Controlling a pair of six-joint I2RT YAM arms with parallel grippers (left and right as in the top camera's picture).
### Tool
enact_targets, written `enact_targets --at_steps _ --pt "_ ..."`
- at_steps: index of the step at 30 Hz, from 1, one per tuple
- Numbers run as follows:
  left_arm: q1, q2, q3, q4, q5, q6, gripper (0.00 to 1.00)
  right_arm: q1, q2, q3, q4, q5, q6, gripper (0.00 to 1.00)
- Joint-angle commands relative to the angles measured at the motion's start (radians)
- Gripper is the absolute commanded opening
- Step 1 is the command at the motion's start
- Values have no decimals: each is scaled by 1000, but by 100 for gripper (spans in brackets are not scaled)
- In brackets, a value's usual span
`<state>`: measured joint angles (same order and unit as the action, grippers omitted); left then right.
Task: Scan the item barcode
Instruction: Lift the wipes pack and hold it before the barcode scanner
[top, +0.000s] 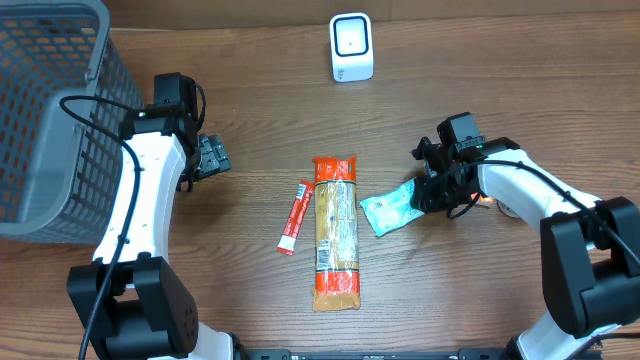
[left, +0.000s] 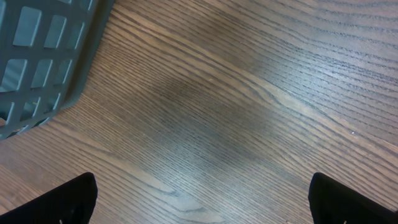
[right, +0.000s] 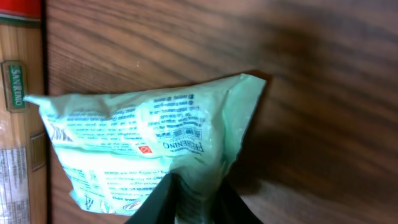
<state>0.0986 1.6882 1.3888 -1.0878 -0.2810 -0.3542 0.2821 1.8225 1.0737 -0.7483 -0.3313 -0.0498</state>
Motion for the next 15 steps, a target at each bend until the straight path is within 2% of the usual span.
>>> enact_targets --at_steps 1,5,15 --pt "-1 -21 18 0 -6 26 100 3 -65 40 -18 38 -12 11" --pt "-1 -21 18 0 -6 26 100 3 -150 53 -19 38 -39 4" --pt "-1 -21 18 0 -6 26 100 3 -235 53 -60 -10 -29 4"
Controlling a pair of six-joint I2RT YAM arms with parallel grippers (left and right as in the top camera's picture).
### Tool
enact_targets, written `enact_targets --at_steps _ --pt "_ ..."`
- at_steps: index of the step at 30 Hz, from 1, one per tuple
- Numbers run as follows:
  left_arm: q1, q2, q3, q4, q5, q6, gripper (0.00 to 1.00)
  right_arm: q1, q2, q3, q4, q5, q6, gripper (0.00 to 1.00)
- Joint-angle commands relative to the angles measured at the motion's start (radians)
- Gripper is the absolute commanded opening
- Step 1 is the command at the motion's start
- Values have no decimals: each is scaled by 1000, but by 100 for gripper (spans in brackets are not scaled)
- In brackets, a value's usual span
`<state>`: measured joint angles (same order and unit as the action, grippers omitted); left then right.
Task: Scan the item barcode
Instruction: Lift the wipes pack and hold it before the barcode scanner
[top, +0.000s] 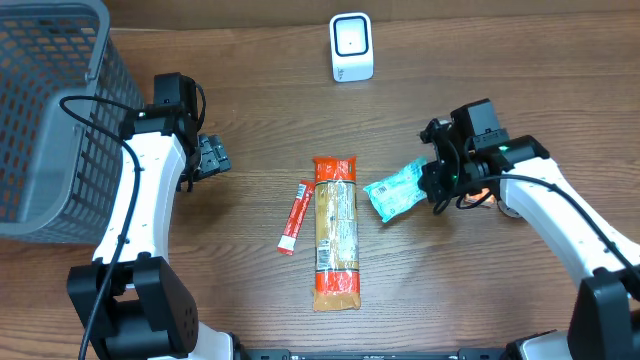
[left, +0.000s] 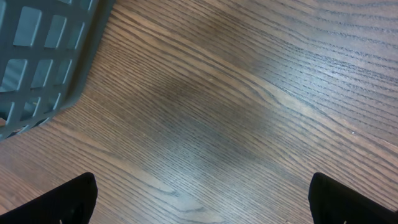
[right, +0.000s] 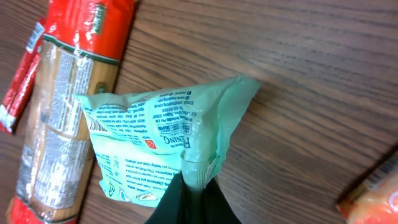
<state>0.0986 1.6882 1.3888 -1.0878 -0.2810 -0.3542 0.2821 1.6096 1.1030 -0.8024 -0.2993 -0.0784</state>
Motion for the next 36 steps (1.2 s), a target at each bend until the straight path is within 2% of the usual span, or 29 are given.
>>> enact_targets --at_steps 1,7,15,19,28,36 --pt "-1 -21 18 0 -6 26 100 3 -22 24 -8 -70 -1 4" --pt "-1 -21 18 0 -6 26 100 3 -22 77 -13 -103 -1 4" --pt "-1 -21 18 0 -6 26 100 3 -22 372 -158 -79 0 3" --pt "-1 -21 18 0 -6 26 100 5 -17 512 -222 -8 2 3" --pt "-1 -21 18 0 -6 26 100 5 163 1081 -549 148 3 3" --pt "-1 -21 18 0 -6 26 100 38 323 1115 -443 279 -61 3"
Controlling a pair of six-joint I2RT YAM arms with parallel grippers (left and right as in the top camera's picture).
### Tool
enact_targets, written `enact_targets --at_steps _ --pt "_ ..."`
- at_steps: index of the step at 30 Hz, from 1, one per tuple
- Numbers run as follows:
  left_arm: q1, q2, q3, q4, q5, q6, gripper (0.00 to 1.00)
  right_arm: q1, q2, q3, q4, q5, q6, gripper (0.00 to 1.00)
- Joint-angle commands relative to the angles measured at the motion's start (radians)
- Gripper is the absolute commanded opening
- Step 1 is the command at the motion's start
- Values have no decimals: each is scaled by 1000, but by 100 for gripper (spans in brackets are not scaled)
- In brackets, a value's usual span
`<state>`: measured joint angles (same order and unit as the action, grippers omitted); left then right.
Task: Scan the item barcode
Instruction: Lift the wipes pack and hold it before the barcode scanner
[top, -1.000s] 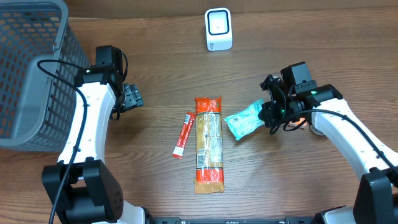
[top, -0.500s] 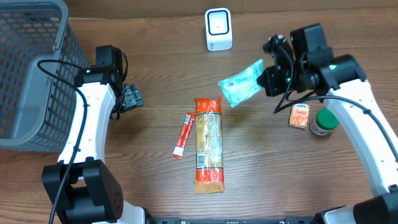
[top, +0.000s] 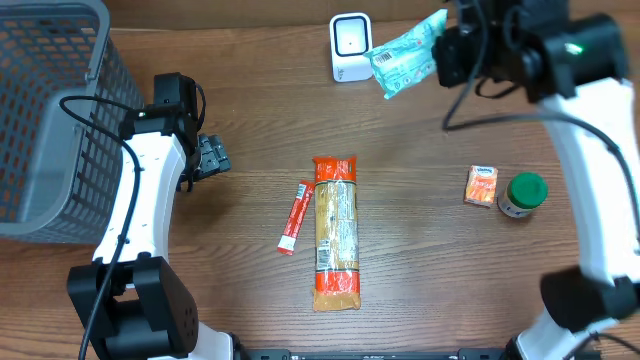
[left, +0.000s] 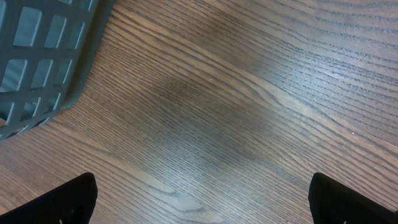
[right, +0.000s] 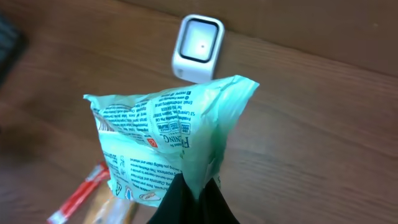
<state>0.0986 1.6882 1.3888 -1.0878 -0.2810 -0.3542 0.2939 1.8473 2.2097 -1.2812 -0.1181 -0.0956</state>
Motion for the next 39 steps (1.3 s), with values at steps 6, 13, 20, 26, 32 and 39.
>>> enact_targets --at_steps 6,13,20,26,32,39 --pt "-1 -21 18 0 -6 26 100 92 198 8 213 306 -105 3" --pt "-1 -21 18 0 -6 26 100 182 299 8 511 611 -340 3" --pt "-1 -21 18 0 -6 26 100 234 404 8 752 837 -541 4" --pt "-1 -21 18 0 -6 26 100 264 504 2 944 968 -687 4" --pt "-1 -21 18 0 -6 26 100 296 586 2 1128 1072 -777 4" --pt "-1 -21 18 0 -6 26 100 314 636 2 1251 1169 -811 4"
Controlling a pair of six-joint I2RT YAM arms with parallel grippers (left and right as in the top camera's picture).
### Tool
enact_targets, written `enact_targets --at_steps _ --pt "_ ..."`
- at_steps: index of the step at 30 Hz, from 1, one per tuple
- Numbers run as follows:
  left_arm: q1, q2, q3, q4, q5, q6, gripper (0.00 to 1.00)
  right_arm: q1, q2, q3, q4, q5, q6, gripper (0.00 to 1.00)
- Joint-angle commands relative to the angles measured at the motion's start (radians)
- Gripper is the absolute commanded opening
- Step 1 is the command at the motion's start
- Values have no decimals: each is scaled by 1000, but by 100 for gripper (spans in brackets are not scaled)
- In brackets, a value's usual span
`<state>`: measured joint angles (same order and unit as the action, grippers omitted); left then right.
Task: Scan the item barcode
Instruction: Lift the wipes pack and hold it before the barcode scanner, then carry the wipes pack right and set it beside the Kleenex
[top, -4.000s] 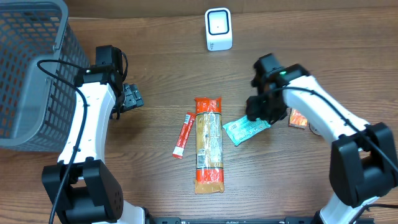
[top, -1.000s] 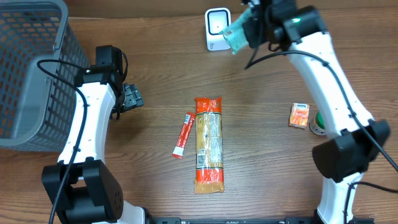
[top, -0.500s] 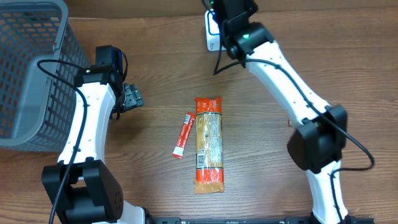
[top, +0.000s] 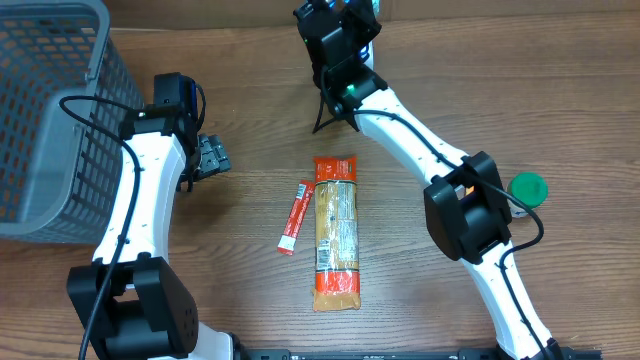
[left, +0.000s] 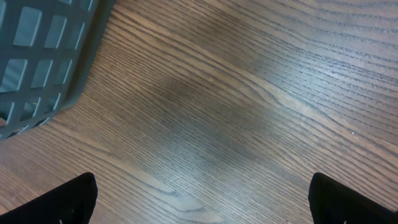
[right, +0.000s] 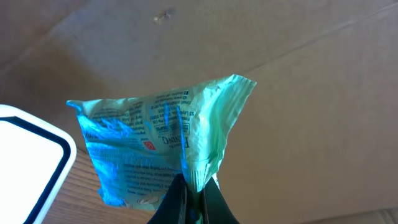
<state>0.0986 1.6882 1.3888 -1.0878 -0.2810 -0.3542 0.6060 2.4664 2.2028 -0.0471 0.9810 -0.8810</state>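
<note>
My right gripper (right: 191, 186) is shut on the crimped seam of a pale green snack packet (right: 155, 140), which hangs upright with its printed face showing. The packet's left part glows blue. Just left of it is the white barcode scanner (right: 28, 158), with only its rounded corner in the right wrist view. In the overhead view the right arm (top: 400, 110) reaches to the table's far middle and covers both scanner and packet. My left gripper (left: 202, 205) is open over bare wood beside the basket.
A grey mesh basket (top: 50, 110) fills the far left. A long pasta pack (top: 336, 232) and a thin red sachet (top: 294, 216) lie mid-table. A green-lidded jar (top: 527, 187) stands at the right. A brown cardboard wall (right: 280, 74) rises behind the scanner.
My right gripper has moved left and lower with the green packet, from above and right of the scanner to right beside it. Blue light now falls on the packet. The left arm has not moved.
My right gripper was shut on the green packet lying on the table right of the pasta. Then the packet was lifted just off the wood, then held high near the scanner. Now it hangs close against the scanner's face. The left gripper stayed open by the basket throughout.
</note>
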Motion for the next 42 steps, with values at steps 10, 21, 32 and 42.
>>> enact_targets --at_steps 10,21,32,42 --pt "-1 -21 18 0 -7 26 100 -2 107 8 77 55 -42 4" --pt "-1 -21 18 0 -6 26 100 3 124 -3 94 58 -69 4" --pt "-1 -21 18 0 -6 26 100 17 124 -71 40 39 -18 4" --pt "-1 -21 18 0 -6 26 100 34 124 -70 47 29 -5 4"
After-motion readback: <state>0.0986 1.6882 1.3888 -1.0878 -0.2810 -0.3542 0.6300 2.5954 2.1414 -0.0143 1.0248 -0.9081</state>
